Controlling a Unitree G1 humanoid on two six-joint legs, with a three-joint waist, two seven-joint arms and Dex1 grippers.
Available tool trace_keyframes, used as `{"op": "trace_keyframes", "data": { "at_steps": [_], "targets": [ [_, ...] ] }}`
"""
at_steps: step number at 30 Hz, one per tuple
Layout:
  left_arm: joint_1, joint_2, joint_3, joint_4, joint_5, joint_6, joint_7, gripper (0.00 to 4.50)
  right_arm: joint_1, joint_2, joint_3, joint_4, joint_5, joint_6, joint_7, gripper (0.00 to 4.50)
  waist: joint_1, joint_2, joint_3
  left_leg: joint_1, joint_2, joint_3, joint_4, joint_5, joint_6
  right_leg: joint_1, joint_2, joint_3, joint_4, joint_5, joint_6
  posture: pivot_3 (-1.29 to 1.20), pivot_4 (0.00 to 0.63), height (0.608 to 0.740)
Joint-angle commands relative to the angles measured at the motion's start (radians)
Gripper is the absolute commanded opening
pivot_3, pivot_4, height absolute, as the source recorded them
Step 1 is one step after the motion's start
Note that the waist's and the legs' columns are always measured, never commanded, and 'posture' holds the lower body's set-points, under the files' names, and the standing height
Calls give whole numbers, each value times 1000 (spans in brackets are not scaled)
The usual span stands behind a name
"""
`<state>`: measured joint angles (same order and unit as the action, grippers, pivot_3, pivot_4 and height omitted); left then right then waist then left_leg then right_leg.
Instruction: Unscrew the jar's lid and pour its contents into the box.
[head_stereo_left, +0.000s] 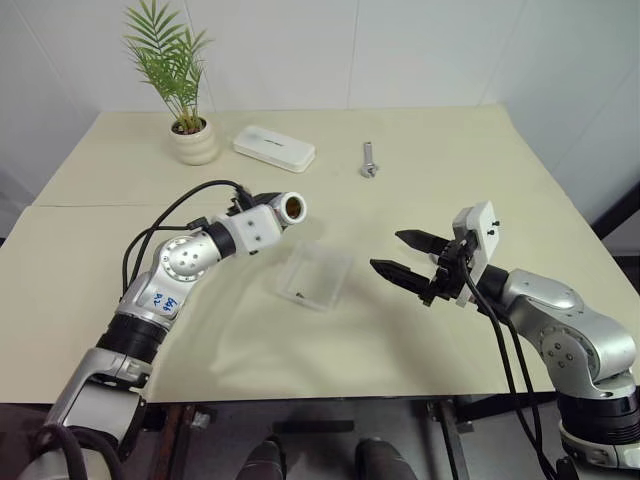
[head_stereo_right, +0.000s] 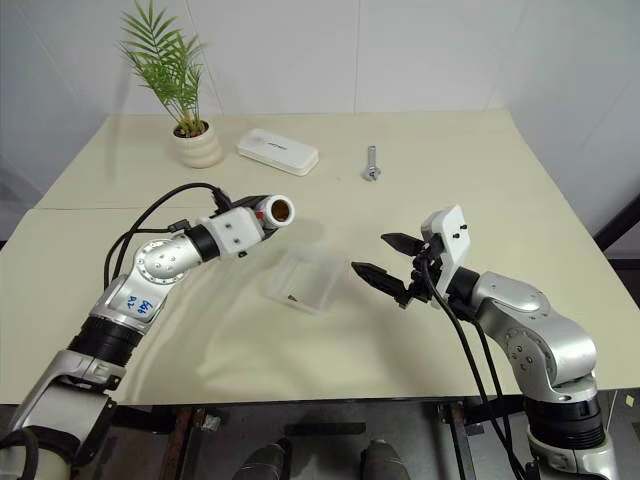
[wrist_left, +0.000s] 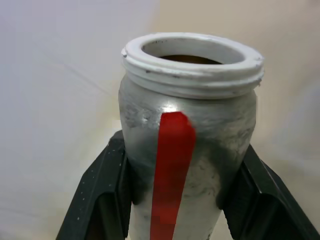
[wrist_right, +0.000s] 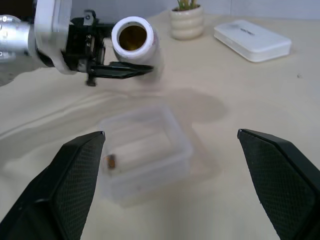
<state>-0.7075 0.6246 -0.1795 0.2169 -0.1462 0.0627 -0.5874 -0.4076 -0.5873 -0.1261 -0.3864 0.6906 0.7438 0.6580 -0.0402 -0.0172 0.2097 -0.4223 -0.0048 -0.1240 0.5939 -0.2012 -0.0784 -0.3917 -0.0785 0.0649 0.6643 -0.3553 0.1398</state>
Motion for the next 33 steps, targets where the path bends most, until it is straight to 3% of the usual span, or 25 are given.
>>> {"op": "trace_keyframes", "data": {
  "at_steps": [1,3,7,19,24,27,33],
  "targets": [
    [32,0,73,-134,-151,241,-87,1905,-9,-12,-12,-22,1,-24,14,4475,-1,0,0,0,0,0,0,0,0,0,0,0,0,0,0,0,150,740],
    [50,-11,97,-154,-133,255,-55,1905,-10,-11,-12,-23,2,-23,15,4475,-1,0,0,1,0,0,1,0,0,1,0,0,1,0,0,0,150,740],
    [39,-50,188,-165,-253,486,-43,1905,-3,-14,-13,-28,0,-21,16,4475,4,0,0,1,0,-1,3,1,0,1,0,0,2,1,-1,0,150,740],
    [29,-85,312,-92,-244,488,20,1905,-1,-27,-1,-31,-28,-37,32,4475,11,0,0,1,0,0,3,2,-1,1,0,0,2,2,-1,0,150,740],
    [-14,-104,442,86,-218,373,173,1905,-5,-32,11,-26,-56,-64,49,4475,9,0,0,1,0,0,3,2,-1,1,0,0,2,3,-1,0,150,740],
    [-24,-105,551,223,-228,206,237,1905,-12,-33,10,-18,-65,-93,74,4475,9,0,0,1,0,0,3,2,-1,1,0,0,1,3,-1,0,150,740],
    [-64,-19,621,584,-171,-41,297,1905,-5,-64,47,-1,-135,-235,197,4475,12,0,0,1,-1,0,2,2,-1,1,0,0,-2,3,-1,0,150,740]
  ]
}}
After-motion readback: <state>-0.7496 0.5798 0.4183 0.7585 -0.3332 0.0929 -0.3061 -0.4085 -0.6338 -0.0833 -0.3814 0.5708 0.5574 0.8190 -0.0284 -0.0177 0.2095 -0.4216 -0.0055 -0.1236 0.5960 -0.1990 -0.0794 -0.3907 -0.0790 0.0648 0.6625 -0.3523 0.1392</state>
